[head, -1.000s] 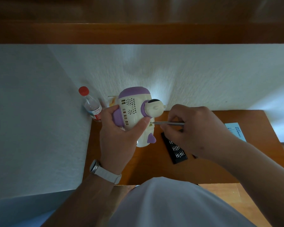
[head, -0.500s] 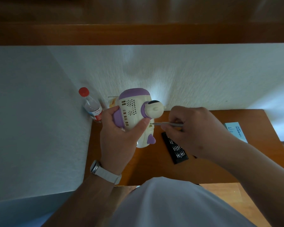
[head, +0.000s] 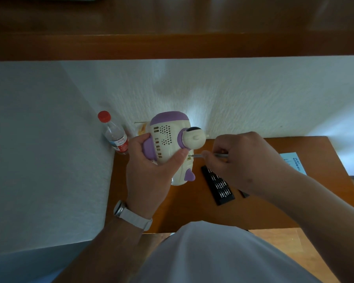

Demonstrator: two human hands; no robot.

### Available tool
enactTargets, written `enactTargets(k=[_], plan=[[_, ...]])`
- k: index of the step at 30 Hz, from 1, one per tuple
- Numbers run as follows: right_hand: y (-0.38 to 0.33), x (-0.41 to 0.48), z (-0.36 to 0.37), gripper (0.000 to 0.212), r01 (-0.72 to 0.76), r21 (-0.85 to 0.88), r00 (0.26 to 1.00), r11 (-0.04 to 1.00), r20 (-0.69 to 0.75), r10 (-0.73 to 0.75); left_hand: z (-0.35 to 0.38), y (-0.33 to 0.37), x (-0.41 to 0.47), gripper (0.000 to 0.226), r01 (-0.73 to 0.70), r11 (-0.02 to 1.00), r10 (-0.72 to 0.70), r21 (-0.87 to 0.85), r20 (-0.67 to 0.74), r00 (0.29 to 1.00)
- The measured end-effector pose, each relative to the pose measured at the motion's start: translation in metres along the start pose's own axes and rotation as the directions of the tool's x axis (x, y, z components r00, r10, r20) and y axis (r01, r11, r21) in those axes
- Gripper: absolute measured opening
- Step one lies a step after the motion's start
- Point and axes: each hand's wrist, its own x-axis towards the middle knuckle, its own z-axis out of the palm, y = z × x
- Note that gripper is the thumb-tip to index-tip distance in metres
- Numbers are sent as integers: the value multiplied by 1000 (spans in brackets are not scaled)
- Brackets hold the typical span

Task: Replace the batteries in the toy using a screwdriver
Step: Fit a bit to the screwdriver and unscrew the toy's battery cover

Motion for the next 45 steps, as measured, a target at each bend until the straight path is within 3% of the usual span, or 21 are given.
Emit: enactTargets(k=[7, 9, 13, 16, 27, 34, 42, 45], plan=[[-3, 1, -1, 14, 71, 52, 997, 996, -8, -71, -1, 0, 3, 71, -4, 1000, 4, -1, 7, 1000], [-3, 1, 1, 16, 75, 42, 997, 996, -21, -75, -1, 0, 3, 72, -8, 1000, 8, -3, 7, 1000], [0, 1, 2, 41, 66, 35, 997, 997, -49, -64, -1, 1, 5, 72, -6, 1000, 6, -22, 10, 1000], [2, 3, 4, 44, 42, -22, 998, 999, -46, -43, -1, 1, 5, 72, 0, 1000, 1, -26, 13, 1000], [-3, 4, 2, 17, 79, -3, 997, 997, -19, -79, 1, -2, 7, 72, 2, 1000, -2, -31, 24, 1000], [-1, 3, 5, 47, 41, -56, 999, 998, -19, -43, 0, -4, 9, 72, 10, 999, -9, -40, 22, 1000], [-7, 1, -1, 18, 31, -57, 1000, 998, 1, -31, 1, -13, 8, 69, 32, 999, -31, -24, 40, 999], [-9, -1, -1, 17, 20, -47, 1000, 999, 16, -20, 1, -13, 8, 68, 29, 999, -28, -25, 39, 999]])
